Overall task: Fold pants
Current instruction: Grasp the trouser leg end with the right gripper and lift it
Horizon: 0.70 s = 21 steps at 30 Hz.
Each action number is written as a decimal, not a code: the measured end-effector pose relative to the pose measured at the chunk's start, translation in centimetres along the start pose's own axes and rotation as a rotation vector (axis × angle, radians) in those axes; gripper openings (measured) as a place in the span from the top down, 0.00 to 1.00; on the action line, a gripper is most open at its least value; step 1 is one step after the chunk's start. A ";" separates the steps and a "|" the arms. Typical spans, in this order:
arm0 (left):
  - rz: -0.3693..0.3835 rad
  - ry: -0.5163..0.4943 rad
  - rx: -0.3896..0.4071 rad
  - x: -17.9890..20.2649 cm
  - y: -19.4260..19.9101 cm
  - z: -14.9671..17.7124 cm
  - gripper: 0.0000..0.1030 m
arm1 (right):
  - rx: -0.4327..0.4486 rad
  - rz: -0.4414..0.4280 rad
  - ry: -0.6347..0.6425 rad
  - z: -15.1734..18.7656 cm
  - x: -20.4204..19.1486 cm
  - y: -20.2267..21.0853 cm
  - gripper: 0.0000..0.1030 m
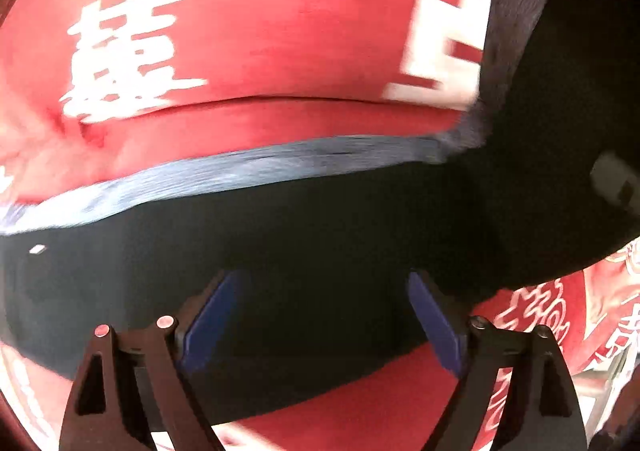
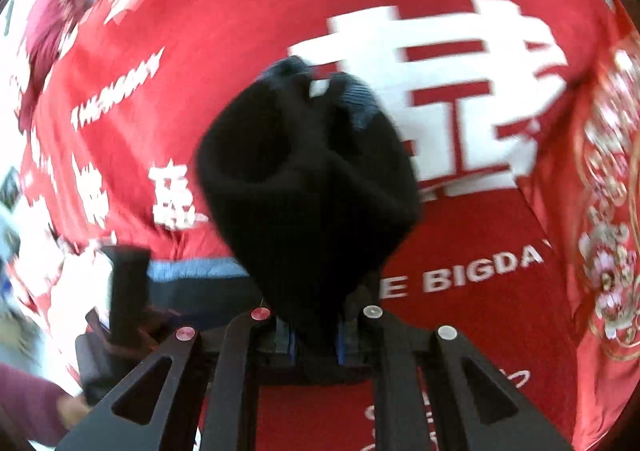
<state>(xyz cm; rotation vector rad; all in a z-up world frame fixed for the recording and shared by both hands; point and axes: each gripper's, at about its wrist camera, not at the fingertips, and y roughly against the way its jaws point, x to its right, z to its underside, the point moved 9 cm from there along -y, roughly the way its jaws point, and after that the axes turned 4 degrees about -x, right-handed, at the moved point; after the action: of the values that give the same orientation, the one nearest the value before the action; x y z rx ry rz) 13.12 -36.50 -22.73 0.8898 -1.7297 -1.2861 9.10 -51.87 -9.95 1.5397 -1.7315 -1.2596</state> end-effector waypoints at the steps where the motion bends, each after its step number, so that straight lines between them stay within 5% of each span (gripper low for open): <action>1: -0.012 0.016 0.000 -1.5 0.4 0.2 0.14 | -0.014 0.013 0.033 0.4 -1.4 -0.8 0.84; 7: -0.100 0.154 -0.026 -12.4 1.4 2.7 0.14 | -0.156 0.165 0.317 6.0 -11.5 -9.4 0.74; 10: -0.129 0.175 -0.039 -15.3 1.4 4.1 0.14 | -0.238 0.390 0.528 9.8 -13.6 -13.3 0.64; 12: -0.131 0.187 -0.042 -15.8 0.9 6.5 0.14 | -0.205 0.478 0.651 10.9 -15.3 -13.0 0.58; 16: -0.097 0.197 -0.030 -15.5 1.9 5.8 0.14 | -0.222 0.316 0.579 11.7 -16.5 -10.0 0.52; 18: -0.048 0.184 -0.023 -15.5 2.2 4.6 0.14 | -0.264 0.090 0.337 11.3 -15.4 -8.3 0.52; 21: 0.044 0.116 -0.027 -11.9 3.0 2.9 0.14 | -0.281 -0.115 -0.072 10.6 -12.2 -7.3 0.52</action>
<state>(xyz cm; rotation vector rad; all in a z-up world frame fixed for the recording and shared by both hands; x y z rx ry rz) 15.57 -24.20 -22.53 0.8889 -1.6290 -1.2025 6.65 -36.57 -18.57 1.4597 -1.4502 -1.5587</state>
